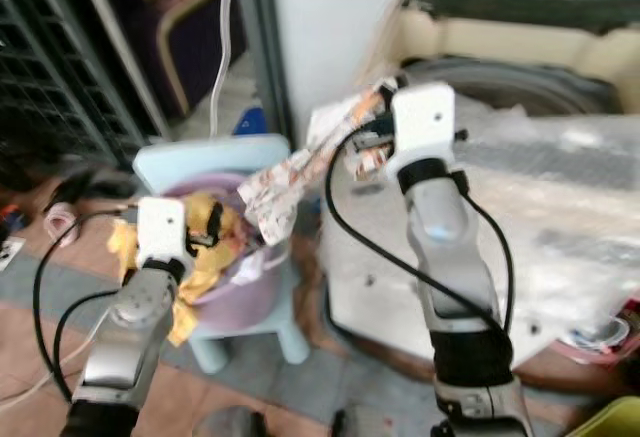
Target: Clothes washing
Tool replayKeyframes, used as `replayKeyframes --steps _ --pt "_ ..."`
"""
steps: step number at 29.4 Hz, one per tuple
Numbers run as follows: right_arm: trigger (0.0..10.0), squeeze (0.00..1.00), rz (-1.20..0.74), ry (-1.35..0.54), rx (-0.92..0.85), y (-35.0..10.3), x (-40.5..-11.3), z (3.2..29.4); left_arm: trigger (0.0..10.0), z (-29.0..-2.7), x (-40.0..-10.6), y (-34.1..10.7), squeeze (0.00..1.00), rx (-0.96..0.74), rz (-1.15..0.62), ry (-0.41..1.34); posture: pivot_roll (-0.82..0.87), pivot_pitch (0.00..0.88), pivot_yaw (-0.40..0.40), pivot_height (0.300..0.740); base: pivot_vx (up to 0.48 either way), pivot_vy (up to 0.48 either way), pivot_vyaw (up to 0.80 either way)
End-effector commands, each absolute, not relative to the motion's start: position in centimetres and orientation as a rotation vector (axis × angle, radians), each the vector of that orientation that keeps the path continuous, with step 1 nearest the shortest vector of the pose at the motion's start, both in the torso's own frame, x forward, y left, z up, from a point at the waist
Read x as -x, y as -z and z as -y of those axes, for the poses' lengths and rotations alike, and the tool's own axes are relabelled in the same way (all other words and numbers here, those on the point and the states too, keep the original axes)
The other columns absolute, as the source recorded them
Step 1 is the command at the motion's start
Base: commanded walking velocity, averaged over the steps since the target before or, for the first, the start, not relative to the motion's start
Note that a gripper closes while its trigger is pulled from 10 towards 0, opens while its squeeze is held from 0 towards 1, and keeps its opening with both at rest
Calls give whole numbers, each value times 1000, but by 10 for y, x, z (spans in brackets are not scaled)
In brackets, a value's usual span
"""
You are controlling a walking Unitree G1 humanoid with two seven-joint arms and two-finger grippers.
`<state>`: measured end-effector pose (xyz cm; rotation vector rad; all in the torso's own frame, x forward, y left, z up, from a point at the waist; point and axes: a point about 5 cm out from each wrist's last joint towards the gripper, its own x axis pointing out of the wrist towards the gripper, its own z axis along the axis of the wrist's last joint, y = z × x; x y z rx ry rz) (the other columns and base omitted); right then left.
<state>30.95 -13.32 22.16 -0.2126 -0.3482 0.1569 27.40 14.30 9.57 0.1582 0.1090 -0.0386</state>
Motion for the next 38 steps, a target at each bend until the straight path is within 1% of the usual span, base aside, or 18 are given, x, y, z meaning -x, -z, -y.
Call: replayKeyframes --steps 1,3,6,15,22,29,38 --pt "10000 0 396 -155 224 -233 -311 133 10000 -146 -274 -97 0 -161 -108 30 -49 23 94 740 0 -337 0" --pt "10000 0 398 -154 226 -234 -311 134 10000 -146 -274 -97 0 -161 -108 29 -49 23 94 740 0 -266 0" --pt "10000 0 399 -168 240 -234 -313 135 10000 -145 -274 -101 0 -144 -84 22 -50 17 94 740 0 0 0" --pt "10000 0 403 -223 244 -235 -314 132 10000 -149 -274 -101 0 -126 -93 -4 -54 16 96 740 0 0 0" --pt "10000 0 398 -254 252 -234 -314 132 10000 -151 -273 -103 0 -80 -87 -20 -56 20 98 740 0 0 0" --pt "10000 0 448 -332 273 -246 -319 124 10000 -150 -274 -103 0 -65 -87 -18 -55 13 99 740 289 0 0" --pt "10000 0 457 -365 280 -248 -322 123 10000 -151 -272 -102 0 -54 -91 -29 -51 7 89 740 400 0 0"
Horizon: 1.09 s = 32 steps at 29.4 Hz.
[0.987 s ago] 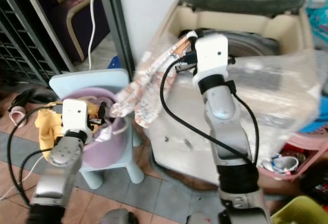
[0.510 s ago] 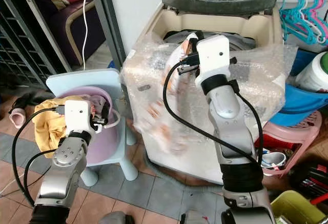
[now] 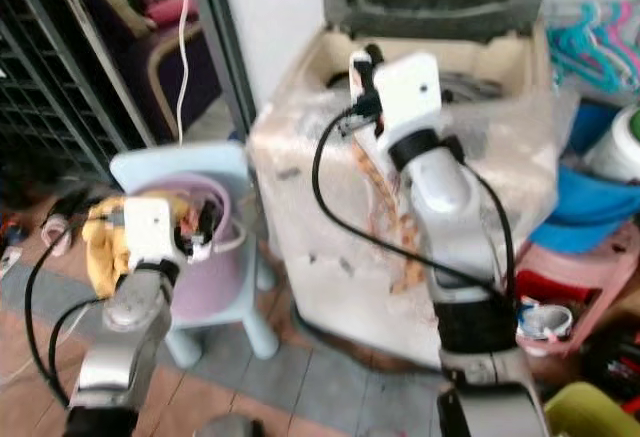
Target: Clothes washing
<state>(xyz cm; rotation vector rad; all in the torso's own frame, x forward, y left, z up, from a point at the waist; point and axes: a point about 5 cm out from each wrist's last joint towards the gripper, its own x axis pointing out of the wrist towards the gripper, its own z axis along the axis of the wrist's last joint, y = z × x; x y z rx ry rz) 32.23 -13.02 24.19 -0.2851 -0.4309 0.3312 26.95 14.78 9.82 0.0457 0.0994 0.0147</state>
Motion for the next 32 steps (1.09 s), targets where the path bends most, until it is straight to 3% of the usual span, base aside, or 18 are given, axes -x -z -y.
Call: replayKeyframes --steps 1,8,13,17,20,24,29,31,32 --pt "10000 0 457 -369 280 -248 -322 123 10000 -151 -272 -102 0 -53 -92 -28 -52 7 90 740 424 0 0" --pt "10000 0 473 -388 301 -250 -324 119 10000 -150 -272 -101 0 -44 -97 -18 -56 3 91 740 413 140 0" --pt "10000 0 560 -392 342 -287 -347 116 10000 -145 -274 -99 0 -28 -102 -11 -66 0 87 740 379 292 0" --pt "10000 0 687 -397 399 -347 -369 110 10000 -140 -278 -100 0 -11 -99 -15 -74 0 74 740 222 275 0" --pt "10000 0 822 -260 442 -408 -375 116 10000 -136 -280 -101 0 -4 -88 -13 -74 0 58 740 0 0 0" --pt "10000 0 947 -72 345 -457 -367 138 10000 -134 -280 -101 0 0 -86 -25 -69 0 45 740 0 0 0" --pt "10000 0 819 -103 343 -414 -385 136 10000 -136 -279 -100 0 8 -89 -39 -64 0 41 740 0 0 0" --pt "10000 0 532 -114 375 -333 -406 139 10000 -137 -279 -100 0 9 -94 -43 -61 0 53 740 0 0 0" --pt "10000 0 495 -117 371 -325 -407 139 10000 -137 -279 -100 0 8 -95 -43 -61 0 53 740 0 0 0"
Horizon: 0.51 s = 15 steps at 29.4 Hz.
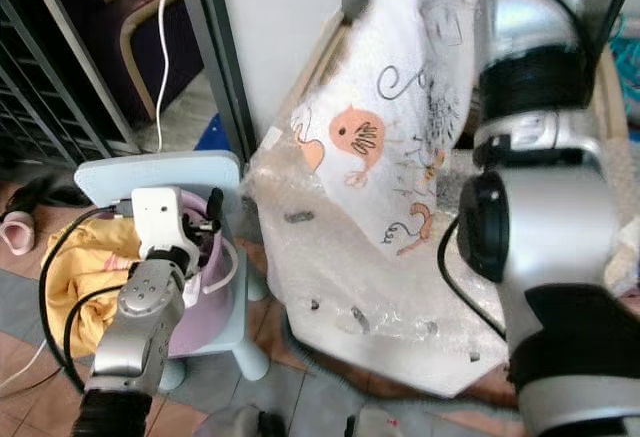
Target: Clothes washing
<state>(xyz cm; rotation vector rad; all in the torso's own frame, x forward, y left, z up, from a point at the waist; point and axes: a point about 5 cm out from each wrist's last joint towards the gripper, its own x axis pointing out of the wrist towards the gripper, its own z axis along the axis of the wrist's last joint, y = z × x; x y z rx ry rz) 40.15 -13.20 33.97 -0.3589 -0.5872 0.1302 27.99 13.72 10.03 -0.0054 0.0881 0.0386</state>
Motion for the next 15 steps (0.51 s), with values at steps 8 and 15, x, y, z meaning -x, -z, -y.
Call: replayKeyframes --steps 8,15 --pt "10000 0 -13 -8 187 -204 -394 176 10000 -137 -281 -99 0 -14 -108 -13 -77 0 81 740 0 0 0" --pt "10000 0 -100 73 131 -189 -382 199 10000 -137 -281 -98 0 -28 -113 3 -80 0 93 740 0 0 0"
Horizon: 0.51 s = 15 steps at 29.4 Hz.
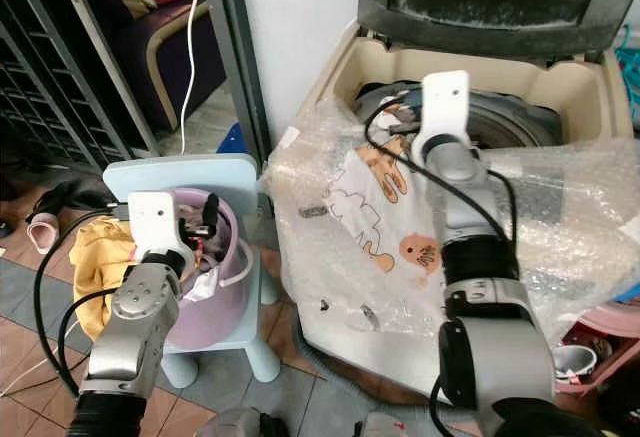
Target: Clothes washing
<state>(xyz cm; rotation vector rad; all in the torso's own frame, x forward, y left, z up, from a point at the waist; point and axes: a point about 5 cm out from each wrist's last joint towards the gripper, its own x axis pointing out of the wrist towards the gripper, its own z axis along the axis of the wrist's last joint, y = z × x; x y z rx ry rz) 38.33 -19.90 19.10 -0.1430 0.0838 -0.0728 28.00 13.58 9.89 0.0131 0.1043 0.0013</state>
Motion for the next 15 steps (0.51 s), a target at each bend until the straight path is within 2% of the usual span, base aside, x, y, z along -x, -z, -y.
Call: replayKeyframes --steps 1,7,12,13,15 --pt "10000 0 -110 67 137 -187 -381 198 10000 -137 -281 -99 0 -30 -112 1 -73 0 91 740 0 0 0" --pt "10000 0 -70 -72 256 -195 -371 196 10000 -141 -280 -102 0 -37 -97 -15 -55 2 85 740 0 0 0" --pt "10000 0 -34 -274 420 -208 -364 209 10000 -143 -278 -99 0 -41 -117 -14 -58 6 86 740 0 0 0" --pt "10000 514 -58 -298 470 -206 -362 214 10000 -143 -279 -98 0 -42 -124 -6 -58 6 86 740 0 0 0" --pt "10000 514 -86 -283 498 -204 -362 220 10000 -142 -279 -98 0 -44 -126 0 -58 6 86 740 0 0 0"
